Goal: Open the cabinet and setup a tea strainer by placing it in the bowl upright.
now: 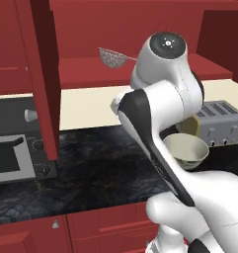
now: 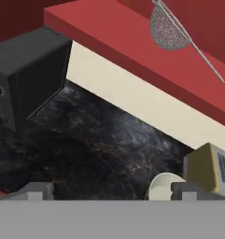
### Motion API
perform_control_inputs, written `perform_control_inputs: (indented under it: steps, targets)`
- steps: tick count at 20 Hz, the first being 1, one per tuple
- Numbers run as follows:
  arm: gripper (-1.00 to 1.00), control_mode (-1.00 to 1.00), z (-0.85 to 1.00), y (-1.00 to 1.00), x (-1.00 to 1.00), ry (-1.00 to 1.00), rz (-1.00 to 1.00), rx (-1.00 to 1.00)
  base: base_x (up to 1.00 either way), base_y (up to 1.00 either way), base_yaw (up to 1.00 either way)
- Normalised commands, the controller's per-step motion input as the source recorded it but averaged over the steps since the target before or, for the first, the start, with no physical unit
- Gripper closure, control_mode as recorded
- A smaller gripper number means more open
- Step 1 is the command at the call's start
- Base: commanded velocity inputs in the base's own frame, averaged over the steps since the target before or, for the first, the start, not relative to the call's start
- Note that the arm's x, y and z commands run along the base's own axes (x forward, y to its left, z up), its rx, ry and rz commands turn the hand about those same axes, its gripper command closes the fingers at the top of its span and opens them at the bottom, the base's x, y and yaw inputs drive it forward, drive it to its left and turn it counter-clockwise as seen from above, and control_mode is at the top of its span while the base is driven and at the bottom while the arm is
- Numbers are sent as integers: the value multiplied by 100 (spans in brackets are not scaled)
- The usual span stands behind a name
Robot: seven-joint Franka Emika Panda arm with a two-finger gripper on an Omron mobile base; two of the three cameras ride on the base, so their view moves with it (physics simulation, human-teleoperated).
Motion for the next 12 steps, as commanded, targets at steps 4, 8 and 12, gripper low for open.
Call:
perform_control_inputs:
  steps: [4,8,12]
  targets:
    - [-100,-100,44,-36,36,-31,29,-6,0,0,0]
    - [-100,-100,82,-13,10,-24,19,-4,0,0,0]
    - [-100,-100,70,-1,2,-2,-2,-9,0,0,0]
